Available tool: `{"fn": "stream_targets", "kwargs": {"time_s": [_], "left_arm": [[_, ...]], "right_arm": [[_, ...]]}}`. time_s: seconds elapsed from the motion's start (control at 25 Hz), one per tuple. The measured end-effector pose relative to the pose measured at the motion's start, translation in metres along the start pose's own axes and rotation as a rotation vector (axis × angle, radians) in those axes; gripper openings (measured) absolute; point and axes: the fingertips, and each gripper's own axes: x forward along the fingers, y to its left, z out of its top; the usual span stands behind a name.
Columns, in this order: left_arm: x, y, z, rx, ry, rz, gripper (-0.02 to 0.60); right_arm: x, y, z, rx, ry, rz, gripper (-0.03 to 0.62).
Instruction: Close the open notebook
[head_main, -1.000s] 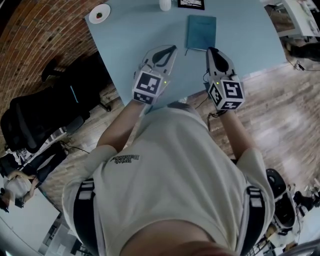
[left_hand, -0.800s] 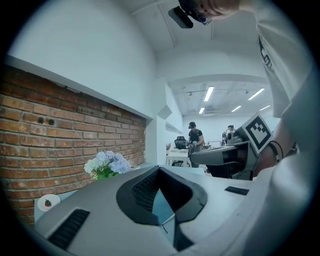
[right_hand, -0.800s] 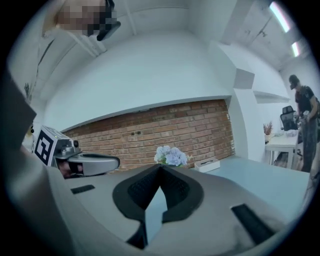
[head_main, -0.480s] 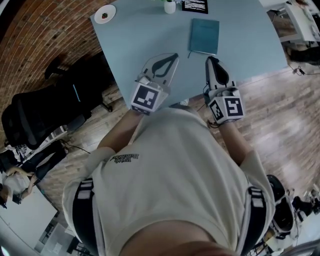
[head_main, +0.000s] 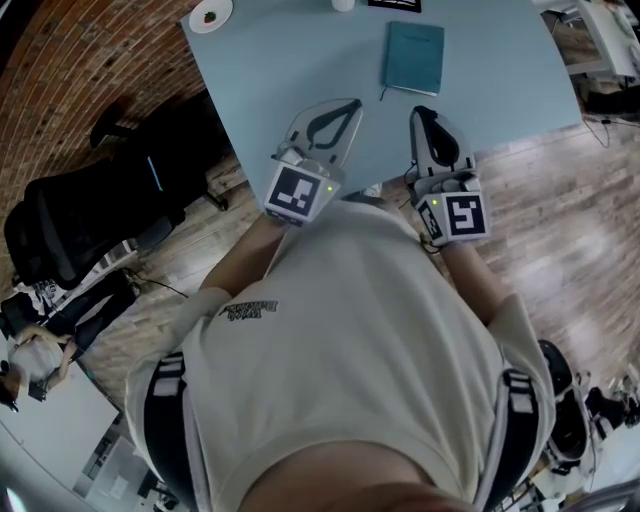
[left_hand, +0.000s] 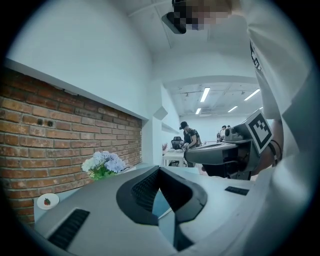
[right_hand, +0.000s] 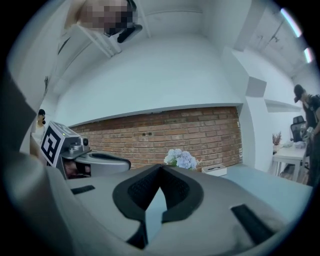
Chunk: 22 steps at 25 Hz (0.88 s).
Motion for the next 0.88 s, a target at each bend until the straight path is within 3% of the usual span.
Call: {"fn": "stream_targets", "kwargs": {"time_s": [0.88], "left_arm": [[-0.001, -0.012, -0.001, 0.025, 0.029, -0.038, 0.012]], "right_arm": [[-0.002, 0.007, 0.006, -0.001, -0.019, 0.015, 0.002]]}}
